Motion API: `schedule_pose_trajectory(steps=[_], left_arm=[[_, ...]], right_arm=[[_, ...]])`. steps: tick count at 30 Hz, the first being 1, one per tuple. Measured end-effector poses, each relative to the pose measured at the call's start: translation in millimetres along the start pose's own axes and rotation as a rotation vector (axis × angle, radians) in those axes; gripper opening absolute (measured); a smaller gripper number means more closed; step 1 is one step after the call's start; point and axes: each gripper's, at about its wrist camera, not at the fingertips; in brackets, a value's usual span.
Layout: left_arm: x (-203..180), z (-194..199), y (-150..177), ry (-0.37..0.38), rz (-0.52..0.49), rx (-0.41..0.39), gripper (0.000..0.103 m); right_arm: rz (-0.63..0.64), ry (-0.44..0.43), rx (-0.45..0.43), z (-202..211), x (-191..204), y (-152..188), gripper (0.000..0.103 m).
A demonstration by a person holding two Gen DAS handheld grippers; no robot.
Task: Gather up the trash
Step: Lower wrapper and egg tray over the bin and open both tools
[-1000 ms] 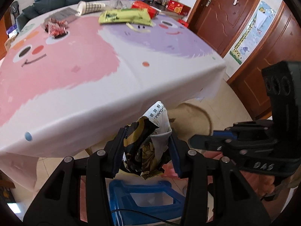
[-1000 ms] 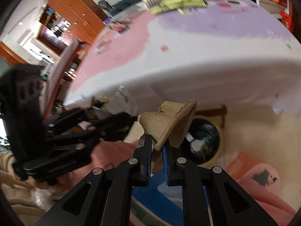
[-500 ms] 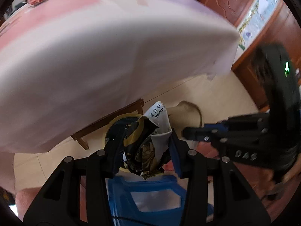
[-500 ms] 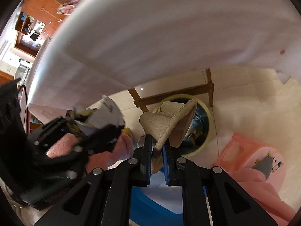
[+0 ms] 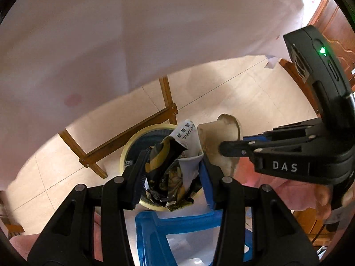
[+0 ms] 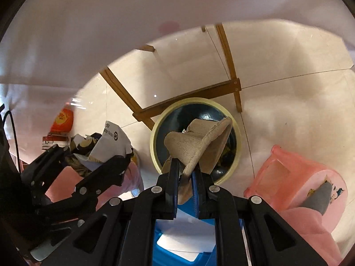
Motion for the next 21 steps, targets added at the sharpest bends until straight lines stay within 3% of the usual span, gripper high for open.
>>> schedule_pose_trajectory(steps=[14, 16, 18, 21], left_arm=[[-1, -19, 0, -0.079, -0.006, 0.026, 0.048], [-1, -19, 0, -0.082, -0.002, 0.023, 0.057], [0, -15, 0, -0.087, 0.002, 0.020, 0.084], [2, -12, -3, -0.091, 0.005, 0.011, 0.085]], right_arm=[[-0.016, 0.002, -0.018, -26, -3, -4, 0.012], [-0.028, -0.003, -0.028, -24, -5, -4, 0.025], [-0.046, -0.003, -0.051, -17, -7, -4, 0.037], [-0.047, 0.001, -0.066, -16, -9, -5, 0.037]])
Point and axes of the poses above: each gripper's, at about its wrist camera, not at the fingertips, and z roughly against the way its jaws point, x to its left, y to its underside, and after that the axes turned 7 degrees about z, right-handed
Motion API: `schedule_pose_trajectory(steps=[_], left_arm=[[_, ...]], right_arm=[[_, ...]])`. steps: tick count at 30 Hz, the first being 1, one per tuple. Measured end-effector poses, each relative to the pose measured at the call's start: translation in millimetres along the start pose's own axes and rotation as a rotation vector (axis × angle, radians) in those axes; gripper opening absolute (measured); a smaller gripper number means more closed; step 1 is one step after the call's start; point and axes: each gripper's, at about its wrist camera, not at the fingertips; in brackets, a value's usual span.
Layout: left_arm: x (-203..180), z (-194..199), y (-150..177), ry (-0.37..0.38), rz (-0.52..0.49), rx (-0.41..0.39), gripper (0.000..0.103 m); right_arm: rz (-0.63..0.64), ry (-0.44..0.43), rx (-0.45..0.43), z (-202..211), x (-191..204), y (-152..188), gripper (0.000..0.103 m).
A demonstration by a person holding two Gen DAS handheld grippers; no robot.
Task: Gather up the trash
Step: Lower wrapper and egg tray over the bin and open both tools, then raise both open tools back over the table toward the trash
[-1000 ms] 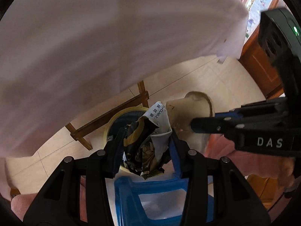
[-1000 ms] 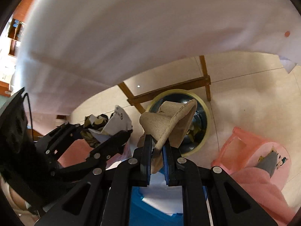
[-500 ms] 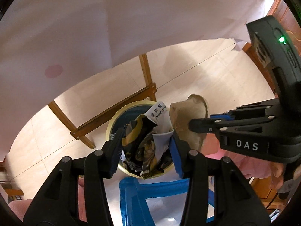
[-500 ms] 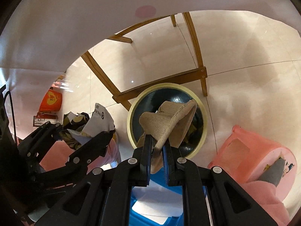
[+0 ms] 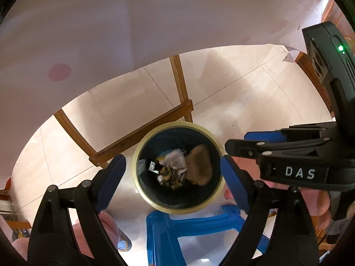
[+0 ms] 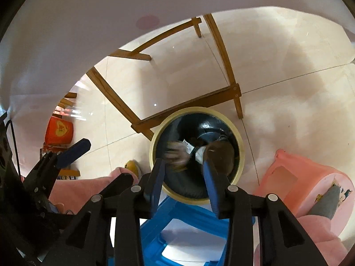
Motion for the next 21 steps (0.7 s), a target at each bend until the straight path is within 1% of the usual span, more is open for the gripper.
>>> schedule_pose_trajectory(steps=[5, 9, 13, 17, 20, 21], left_arm=[[3, 2, -1, -0.009, 0.007, -0.015, 0.085], [3, 2, -1, -0.003, 0.010, -0.015, 0.085], [1, 7, 0, 0.016, 0.010, 0.011, 0.085], [-5, 23, 4, 0.043, -0.008, 0.023, 0.085], [-11, 38, 6, 0.064, -0.021, 0.023, 0.085], [-13, 46, 6, 0.069, -0.028, 0.015, 0.085]], right_arm=[[0.015, 0.018, -0.015, 4, 3, 0, 0.037], [0.033, 0.047, -0.029, 7, 3, 1, 0.037], [0.022, 0.070, -0.009, 9, 1, 8, 0.037], [0.031, 0.093, 0.002, 18, 7, 16, 0.037], [-0.012, 0.134, 0.036, 27, 9, 23, 0.037], [-0.032, 0.134, 0.050, 31, 9, 25, 0.037]])
Point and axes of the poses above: each gripper's, at about its wrist camera, not at the fingertips, and z roughly against the way its jaws point, x to its left, y to its underside, and after that the axes turned 7 degrees about z, right-handed
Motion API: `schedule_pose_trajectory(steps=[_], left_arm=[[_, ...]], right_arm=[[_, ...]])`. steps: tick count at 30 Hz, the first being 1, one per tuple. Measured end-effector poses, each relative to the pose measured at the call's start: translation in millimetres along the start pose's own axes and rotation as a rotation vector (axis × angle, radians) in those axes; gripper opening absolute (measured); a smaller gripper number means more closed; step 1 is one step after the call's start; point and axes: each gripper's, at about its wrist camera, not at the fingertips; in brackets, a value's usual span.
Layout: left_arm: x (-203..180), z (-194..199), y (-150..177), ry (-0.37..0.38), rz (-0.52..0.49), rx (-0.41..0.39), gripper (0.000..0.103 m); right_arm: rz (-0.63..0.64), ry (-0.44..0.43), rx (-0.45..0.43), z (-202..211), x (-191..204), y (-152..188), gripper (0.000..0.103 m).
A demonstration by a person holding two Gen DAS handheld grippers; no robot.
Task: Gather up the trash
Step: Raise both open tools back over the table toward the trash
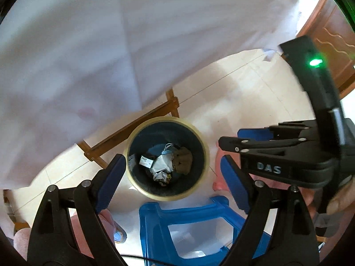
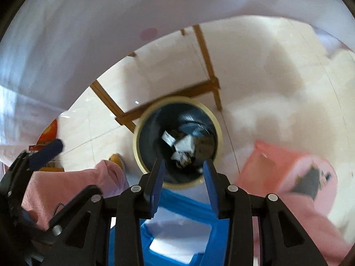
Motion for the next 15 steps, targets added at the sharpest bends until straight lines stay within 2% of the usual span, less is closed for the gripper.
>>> schedule_pose_trajectory(steps=[7, 11, 15], left_arm=[[-14, 52, 0, 0.053, -0.035, -0.048, 0.085], [-24, 91, -4, 0.054, -0.092, -0.134, 0.085], [-28, 132, -17, 0.053, -0.122, -0.222, 0.085]], right_arm=[[-0.023, 0.026, 0.040, 50, 9, 17, 0.037], [0.010, -0.001, -0.012, 97, 21, 25, 0.037], [0.078, -0.014, -0.115, 152, 38, 23, 0.037]])
Point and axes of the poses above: each gripper's, at about its wrist camera, not at the fingertips, and z roughly against the way its jaws point, x to its left, y to its underside, and after that the axes turned 7 degrees about z, right-handed
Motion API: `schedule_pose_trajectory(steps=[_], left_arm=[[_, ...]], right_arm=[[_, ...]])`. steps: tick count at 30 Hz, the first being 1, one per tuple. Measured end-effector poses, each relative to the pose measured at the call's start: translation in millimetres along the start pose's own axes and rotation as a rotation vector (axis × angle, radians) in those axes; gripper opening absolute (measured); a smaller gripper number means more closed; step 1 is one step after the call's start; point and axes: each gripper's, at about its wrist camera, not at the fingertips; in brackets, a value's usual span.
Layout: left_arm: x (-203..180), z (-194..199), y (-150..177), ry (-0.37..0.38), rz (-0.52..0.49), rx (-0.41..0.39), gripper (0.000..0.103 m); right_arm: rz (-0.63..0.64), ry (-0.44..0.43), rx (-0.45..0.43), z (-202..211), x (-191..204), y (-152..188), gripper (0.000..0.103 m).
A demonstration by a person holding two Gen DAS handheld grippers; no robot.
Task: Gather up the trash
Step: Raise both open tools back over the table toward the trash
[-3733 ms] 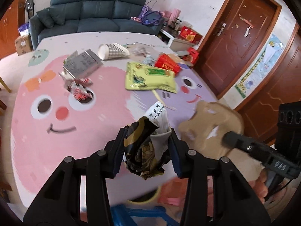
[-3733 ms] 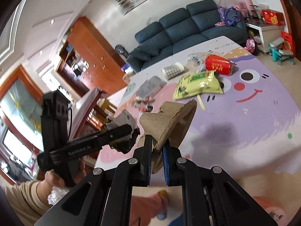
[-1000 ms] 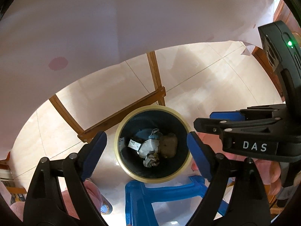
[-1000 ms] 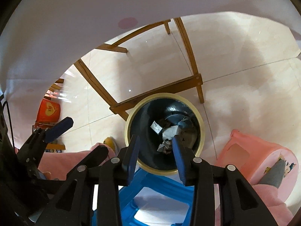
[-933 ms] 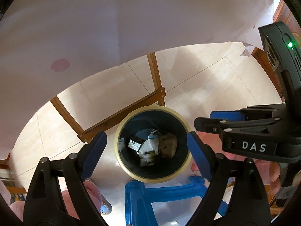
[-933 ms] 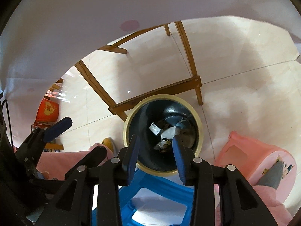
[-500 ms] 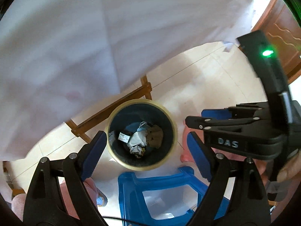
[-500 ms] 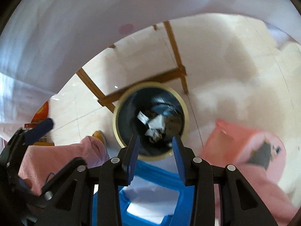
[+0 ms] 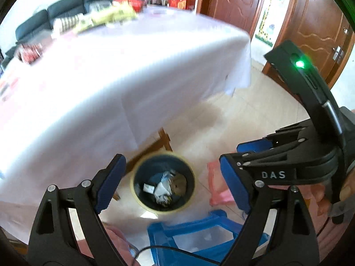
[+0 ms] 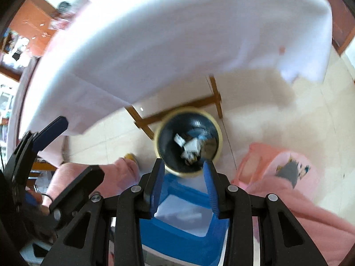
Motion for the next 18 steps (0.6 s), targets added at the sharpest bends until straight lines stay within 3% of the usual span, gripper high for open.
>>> schedule_pose_trajectory(steps=[6, 14, 17, 18], left_arm=[[22, 48, -41, -0.044, 0.045, -0.076, 0.085], [82, 96, -118, -0.138, 0.114, -0.156, 0.085], [104, 104, -153, -0.149, 0.122, -0.156, 0.085], [110, 108, -165, -0.156, 0.122, -0.160, 0.085]], right_arm=[[0.117, -0.007, -0.147, 68, 32, -33, 0.037], [0.223, -0.007, -0.312, 134, 66, -107, 0.037], [0.232, 0.006, -0.356, 151, 67, -146, 0.040], [0.232, 0.004, -0.367, 155, 65, -161, 0.046]])
Point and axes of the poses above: each gripper's, at about its wrist camera, not at the fingertips, and z roughly against the way its jaws point, x to its left, y to its underside, and after that the axes turned 7 degrees about z, right-handed
